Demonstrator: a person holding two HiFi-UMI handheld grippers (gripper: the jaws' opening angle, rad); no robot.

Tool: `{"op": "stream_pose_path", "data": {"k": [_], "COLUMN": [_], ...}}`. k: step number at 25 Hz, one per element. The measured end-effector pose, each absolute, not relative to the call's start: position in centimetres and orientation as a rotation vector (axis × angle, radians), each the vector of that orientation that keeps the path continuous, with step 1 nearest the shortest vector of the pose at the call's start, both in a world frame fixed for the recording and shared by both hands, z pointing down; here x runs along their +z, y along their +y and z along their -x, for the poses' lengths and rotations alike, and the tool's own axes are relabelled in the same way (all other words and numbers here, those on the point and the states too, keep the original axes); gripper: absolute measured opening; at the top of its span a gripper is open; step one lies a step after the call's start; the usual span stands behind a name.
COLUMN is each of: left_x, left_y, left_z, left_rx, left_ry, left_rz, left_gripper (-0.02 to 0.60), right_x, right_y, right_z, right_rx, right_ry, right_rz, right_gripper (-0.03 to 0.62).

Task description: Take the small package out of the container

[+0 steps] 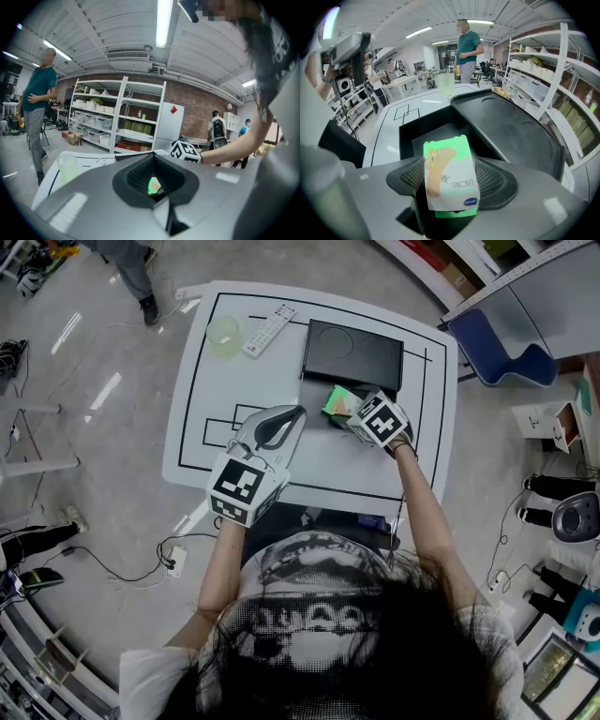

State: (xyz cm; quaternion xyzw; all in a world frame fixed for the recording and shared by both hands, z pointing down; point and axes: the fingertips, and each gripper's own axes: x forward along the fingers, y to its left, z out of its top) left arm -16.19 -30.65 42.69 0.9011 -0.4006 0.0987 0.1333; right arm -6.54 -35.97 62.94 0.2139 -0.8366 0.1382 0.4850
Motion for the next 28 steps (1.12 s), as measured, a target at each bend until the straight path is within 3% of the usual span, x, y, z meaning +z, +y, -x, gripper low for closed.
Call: {"op": "stream_pose_path", "data": {"k": [14, 28], "left_x": [41.7, 41.0], "left_y": [-28.8, -24.4], "left_z": [14.3, 9.3], "left_rx": [0.288, 0.316], "left_ry": [-1.21, -1.219], "left_rz": [-2.612, -2.626], "left_gripper": [0.0, 0.0], "right_x": [54.6, 46.2], "right_y": [-34.5, -28.7], "right_z": [6.7, 2.1], "right_rx": [0.374, 0.345], "right_ry": [-2.313, -2.528], "right_rz": [-0.704, -0.863], "right_gripper": [0.341, 0.338]}}
